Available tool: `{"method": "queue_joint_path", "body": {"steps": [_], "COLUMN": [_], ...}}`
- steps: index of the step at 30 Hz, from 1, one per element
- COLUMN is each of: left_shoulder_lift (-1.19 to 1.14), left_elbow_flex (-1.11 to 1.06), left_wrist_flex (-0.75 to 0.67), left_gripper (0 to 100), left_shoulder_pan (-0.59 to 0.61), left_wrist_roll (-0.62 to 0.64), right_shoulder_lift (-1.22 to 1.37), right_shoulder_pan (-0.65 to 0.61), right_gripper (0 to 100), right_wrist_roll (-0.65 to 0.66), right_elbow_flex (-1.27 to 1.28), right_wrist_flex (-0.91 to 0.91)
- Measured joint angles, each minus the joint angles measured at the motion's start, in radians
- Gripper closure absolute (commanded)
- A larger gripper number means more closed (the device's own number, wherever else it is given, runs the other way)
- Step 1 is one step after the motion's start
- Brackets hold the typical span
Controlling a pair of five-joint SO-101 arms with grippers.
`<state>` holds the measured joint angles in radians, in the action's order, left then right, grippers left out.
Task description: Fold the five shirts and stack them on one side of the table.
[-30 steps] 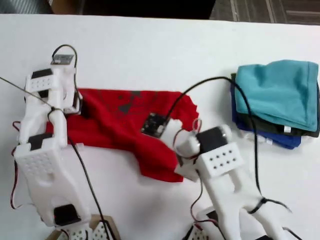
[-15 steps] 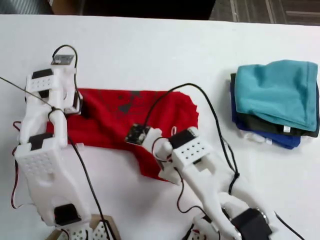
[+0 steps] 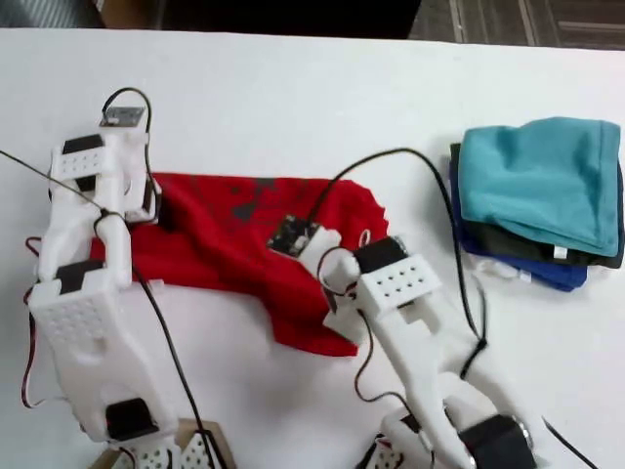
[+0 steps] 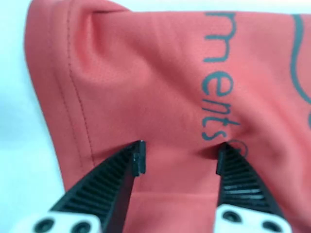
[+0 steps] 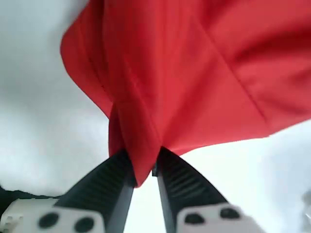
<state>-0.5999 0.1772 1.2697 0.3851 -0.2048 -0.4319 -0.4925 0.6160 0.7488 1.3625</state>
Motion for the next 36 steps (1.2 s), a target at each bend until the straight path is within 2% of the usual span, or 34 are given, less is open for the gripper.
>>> {"method": "queue_joint_path", "body": {"steps": [6,16,20,24,27,31,36], "left_shoulder_lift": [0.000,0.000,0.000,0.000,0.000,0.000,0.000], "left_elbow_flex": [0.000,0.000,0.000,0.000,0.000,0.000,0.000], "left_wrist_flex": [0.000,0.000,0.000,0.000,0.000,0.000,0.000], "left_gripper": [75,75,75,75,75,75,75], "left_shoulder_pan": [0.000,0.000,0.000,0.000,0.000,0.000,0.000], "left_wrist_roll": [0.000,0.000,0.000,0.000,0.000,0.000,0.000], "right_shoulder_lift": [-0.091,-0.098,-0.098,-0.084,-0.034,0.017,0.009], "right_shoulder_pan": [0.000,0.000,-0.002,0.000,0.000,0.000,0.000], "right_gripper": [97.8,97.8,97.5,97.0,89.1,75.5,77.4], "right_wrist_roll": [0.072,0.083,0.083,0.083,0.084,0.086,0.086], "right_elbow_flex": [-0.032,-0.032,-0.032,0.052,0.138,0.143,0.028], "right_wrist_flex": [0.115,0.181,0.178,0.072,-0.046,-0.087,0.012]}}
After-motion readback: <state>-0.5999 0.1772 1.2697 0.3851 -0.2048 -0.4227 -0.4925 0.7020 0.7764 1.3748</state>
